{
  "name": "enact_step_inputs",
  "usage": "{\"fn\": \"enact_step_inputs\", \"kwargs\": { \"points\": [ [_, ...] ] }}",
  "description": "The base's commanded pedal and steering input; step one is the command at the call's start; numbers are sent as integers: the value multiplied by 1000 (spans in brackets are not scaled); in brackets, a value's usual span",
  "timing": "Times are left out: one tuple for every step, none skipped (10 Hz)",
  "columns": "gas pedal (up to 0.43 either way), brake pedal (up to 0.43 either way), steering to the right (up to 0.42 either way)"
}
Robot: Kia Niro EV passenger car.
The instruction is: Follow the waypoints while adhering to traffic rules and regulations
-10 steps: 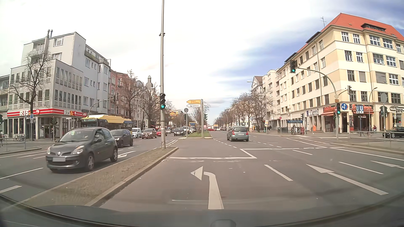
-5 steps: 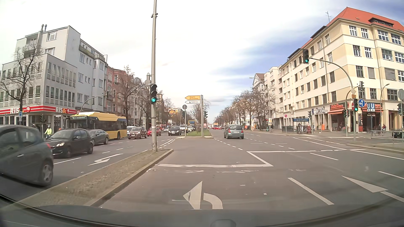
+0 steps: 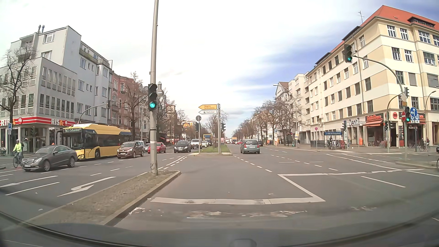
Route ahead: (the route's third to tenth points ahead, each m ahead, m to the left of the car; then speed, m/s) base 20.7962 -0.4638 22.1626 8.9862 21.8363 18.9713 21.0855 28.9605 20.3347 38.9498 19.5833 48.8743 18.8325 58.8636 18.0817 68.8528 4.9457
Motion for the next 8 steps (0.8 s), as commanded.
{"fn": "enact_step_inputs", "kwargs": {
  "points": [
    [0,12,6],
    [0,6,6],
    [0,0,4],
    [0,0,-2],
    [0,0,-4],
    [0,0,-4],
    [0,0,-4],
    [0,0,-4]
  ]
}}
